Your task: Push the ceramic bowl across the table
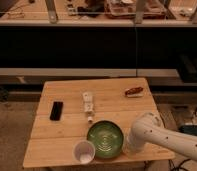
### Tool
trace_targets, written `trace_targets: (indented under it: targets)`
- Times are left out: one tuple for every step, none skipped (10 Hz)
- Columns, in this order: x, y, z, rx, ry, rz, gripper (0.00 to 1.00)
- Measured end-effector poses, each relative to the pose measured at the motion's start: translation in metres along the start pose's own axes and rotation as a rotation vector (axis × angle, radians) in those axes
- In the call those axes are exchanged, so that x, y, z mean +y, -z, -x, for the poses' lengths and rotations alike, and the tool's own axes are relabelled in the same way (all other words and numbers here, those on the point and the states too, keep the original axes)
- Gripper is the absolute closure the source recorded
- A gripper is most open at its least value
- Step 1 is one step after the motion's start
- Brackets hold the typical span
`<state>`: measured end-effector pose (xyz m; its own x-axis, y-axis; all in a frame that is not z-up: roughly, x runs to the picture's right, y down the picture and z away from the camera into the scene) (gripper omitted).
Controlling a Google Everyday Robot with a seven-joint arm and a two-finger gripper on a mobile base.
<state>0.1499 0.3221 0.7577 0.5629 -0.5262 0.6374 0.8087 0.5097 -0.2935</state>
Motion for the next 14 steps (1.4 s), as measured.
trace_targets:
  targets:
    - [-0.01,-0.001,0.002,-0.002,0.023,-0.005,0.82]
    - [-0.016,-0.002,0.002,-0.002,0.036,-0.007,0.82]
    - [-0.022,-0.001,0.002,0.0,0.05,-0.012,0.82]
    - [-0.028,0.0,0.002,0.005,0.063,-0.015,0.82]
    - [-0.034,0.001,0.001,0.011,0.075,-0.018,0.82]
    - [-0.039,0.001,0.0,0.015,0.084,-0.02,0.82]
    - [-0.045,0.001,0.0,0.018,0.095,-0.023,0.82]
    - [-0.058,0.002,0.0,0.023,0.113,-0.031,0.82]
    - [-0.065,0.002,0.0,0.026,0.124,-0.036,0.82]
    - [-0.076,0.003,-0.001,0.03,0.139,-0.045,0.82]
    - [-0.087,0.003,-0.001,0.032,0.155,-0.054,0.82]
    - [-0.097,0.002,0.001,0.03,0.176,-0.062,0.82]
    - [-0.107,0.001,0.003,0.026,0.195,-0.069,0.82]
    - [-0.12,-0.004,0.007,0.014,0.22,-0.077,0.82]
